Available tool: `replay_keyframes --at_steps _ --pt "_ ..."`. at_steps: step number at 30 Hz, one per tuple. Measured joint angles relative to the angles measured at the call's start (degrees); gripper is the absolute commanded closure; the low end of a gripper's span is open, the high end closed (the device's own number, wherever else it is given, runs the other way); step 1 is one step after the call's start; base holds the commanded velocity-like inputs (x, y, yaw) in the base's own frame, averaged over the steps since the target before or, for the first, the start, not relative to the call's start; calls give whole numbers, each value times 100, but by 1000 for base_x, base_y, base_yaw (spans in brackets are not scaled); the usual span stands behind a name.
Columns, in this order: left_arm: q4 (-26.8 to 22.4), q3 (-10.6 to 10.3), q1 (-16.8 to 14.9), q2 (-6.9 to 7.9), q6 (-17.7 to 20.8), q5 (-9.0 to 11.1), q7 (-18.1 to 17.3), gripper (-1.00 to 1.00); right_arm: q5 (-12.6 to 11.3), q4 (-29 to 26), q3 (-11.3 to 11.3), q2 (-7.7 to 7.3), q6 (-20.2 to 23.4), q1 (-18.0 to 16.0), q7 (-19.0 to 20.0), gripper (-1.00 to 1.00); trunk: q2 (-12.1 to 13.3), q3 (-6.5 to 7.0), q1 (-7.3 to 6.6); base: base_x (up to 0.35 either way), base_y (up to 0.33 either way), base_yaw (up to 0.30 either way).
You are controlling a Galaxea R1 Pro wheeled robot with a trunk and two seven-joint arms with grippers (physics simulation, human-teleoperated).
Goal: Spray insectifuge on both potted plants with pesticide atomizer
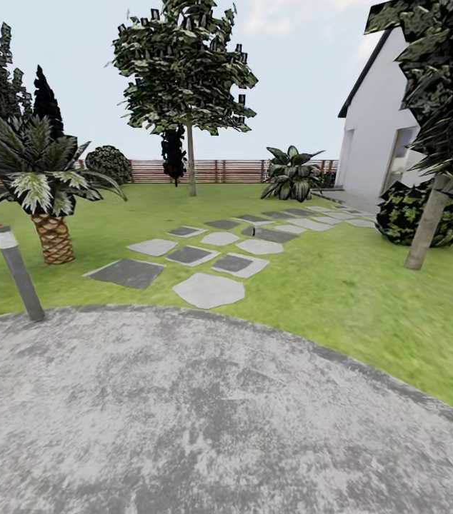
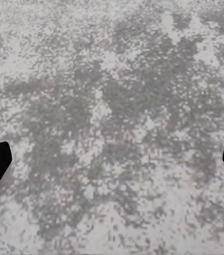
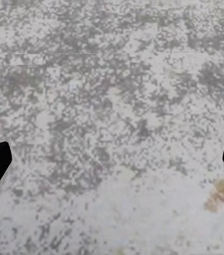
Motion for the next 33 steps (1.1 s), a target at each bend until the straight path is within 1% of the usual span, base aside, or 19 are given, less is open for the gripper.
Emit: replay_keyframes --at_steps 33 --pt "0 1 1 -8 -9 4 0 -100 3 2 0 -4 0 9 1 -100 0 0 0 337 0 0"
